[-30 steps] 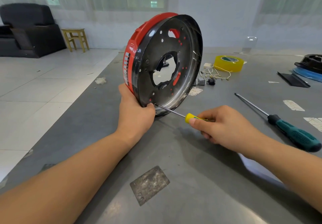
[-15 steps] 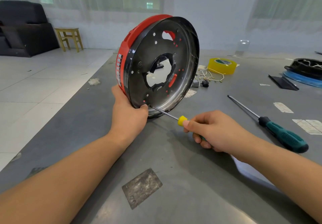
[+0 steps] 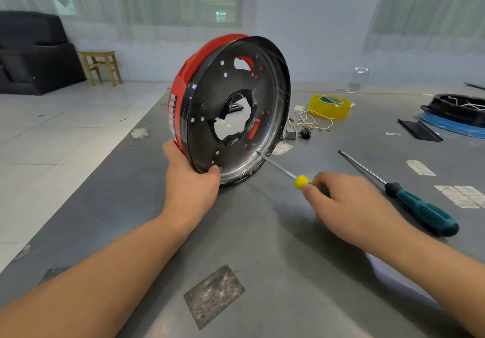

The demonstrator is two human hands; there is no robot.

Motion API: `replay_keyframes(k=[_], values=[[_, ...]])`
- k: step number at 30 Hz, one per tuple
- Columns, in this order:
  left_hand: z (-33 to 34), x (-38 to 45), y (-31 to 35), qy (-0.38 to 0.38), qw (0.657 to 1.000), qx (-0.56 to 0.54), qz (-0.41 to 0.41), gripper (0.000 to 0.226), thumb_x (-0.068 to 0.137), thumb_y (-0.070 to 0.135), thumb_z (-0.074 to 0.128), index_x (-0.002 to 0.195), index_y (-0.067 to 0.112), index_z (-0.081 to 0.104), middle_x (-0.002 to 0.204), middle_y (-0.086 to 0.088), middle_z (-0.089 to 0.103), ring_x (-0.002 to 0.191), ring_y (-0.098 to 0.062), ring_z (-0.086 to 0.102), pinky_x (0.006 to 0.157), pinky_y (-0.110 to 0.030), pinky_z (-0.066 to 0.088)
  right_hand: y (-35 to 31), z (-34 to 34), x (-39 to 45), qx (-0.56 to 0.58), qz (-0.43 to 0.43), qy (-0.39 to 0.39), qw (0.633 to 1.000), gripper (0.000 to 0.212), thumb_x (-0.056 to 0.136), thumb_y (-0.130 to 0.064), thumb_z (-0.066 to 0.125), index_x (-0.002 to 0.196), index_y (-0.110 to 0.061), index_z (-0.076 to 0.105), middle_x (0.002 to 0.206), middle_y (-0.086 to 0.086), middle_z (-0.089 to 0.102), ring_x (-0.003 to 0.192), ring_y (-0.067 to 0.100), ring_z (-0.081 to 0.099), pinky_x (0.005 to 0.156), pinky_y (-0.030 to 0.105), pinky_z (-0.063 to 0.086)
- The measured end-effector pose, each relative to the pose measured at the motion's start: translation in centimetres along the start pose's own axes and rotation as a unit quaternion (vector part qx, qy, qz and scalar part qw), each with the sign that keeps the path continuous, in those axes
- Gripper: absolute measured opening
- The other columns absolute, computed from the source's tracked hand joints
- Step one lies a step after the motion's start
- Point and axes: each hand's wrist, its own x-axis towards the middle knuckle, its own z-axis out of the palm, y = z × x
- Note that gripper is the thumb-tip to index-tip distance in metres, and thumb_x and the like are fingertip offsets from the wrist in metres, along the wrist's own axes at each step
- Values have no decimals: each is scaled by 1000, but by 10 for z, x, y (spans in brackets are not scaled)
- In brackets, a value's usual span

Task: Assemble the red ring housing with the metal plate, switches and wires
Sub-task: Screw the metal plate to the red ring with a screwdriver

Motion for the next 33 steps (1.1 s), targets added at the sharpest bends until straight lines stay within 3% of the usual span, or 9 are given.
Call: replay_keyframes(k=[2, 5, 10, 13, 18, 23, 28, 31, 33], values=[[0, 0, 0, -1, 1000, 7, 5, 53, 90, 8, 72, 117, 31, 33, 102, 15, 58, 85, 1, 59, 55, -6, 43, 13, -2, 9, -127, 3, 66, 990, 40, 98, -58, 35, 83, -25, 51, 76, -4, 58, 68, 21, 55, 57, 35, 46], [0, 0, 0, 1, 1000, 13, 9, 54, 90, 6, 71, 118, 31, 32, 100, 15, 56, 82, 3, 58, 56, -2, 42, 30, -2, 22, -220, 24, 112, 969, 38, 101, -56, 32, 82, -25, 44, 79, -6, 46, 60, 12, 40, 48, 28, 25], [1, 1, 0, 2, 1000, 8, 11, 54, 90, 8, 71, 120, 30, 32, 102, 17, 57, 89, 2, 57, 65, -13, 42, 51, 0, 41, -289, 67, 142, 944, 29, 101, -46, 45, 84, -21, 46, 82, 2, 44, 73, 26, 45, 59, 32, 33], [1, 1, -1, 0, 1000, 13, 13, 54, 90, 9, 71, 120, 30, 32, 103, 18, 57, 88, 2, 57, 64, -10, 40, 56, -1, 42, -331, 71, 145, 930, 29, 96, -46, 49, 87, -21, 58, 83, 4, 48, 79, 28, 49, 66, 33, 32], [3, 3, -2, 0, 999, 24, 27, 52, 90, 8, 72, 118, 27, 33, 101, 16, 57, 88, 1, 58, 66, -13, 40, 57, -4, 40, -284, 132, 84, 946, 43, 97, -56, 42, 108, -20, 63, 99, 6, 36, 102, 33, 49, 81, 43, 39], [3, 2, -1, -6, 999, 30, 44, 52, 92, 10, 73, 119, 27, 32, 103, 16, 58, 90, 2, 58, 68, -13, 40, 68, -12, 27, -231, 184, -9, 955, 57, 96, -70, 28, 129, -27, 47, 130, 13, 48, 124, 41, 47, 87, 51, 43], [5, -1, 2, -17, 998, 21, 64, 57, 92, 18, 77, 122, 28, 30, 105, 24, 56, 88, 25, 55, 72, -6, 40, 81, -8, 31, -221, 154, 21, 963, 46, 104, -54, 31, 125, -18, 49, 127, 11, 47, 123, 36, 46, 79, 46, 38], [7, -3, 4, -15, 996, 22, 84, 61, 91, 20, 80, 124, 27, 29, 105, 25, 57, 90, 27, 56, 70, 4, 39, 90, -5, 43, -228, 153, 53, 960, 44, 104, -50, 35, 124, -16, 52, 126, 11, 50, 121, 35, 49, 76, 44, 36], [6, -3, 6, -11, 995, 29, 95, 63, 90, 24, 82, 124, 29, 29, 107, 25, 56, 96, 21, 59, 76, -1, 42, 97, -5, 50, -232, 160, 71, 957, 44, 104, -49, 37, 125, -15, 55, 126, 11, 52, 120, 34, 51, 77, 44, 38]])
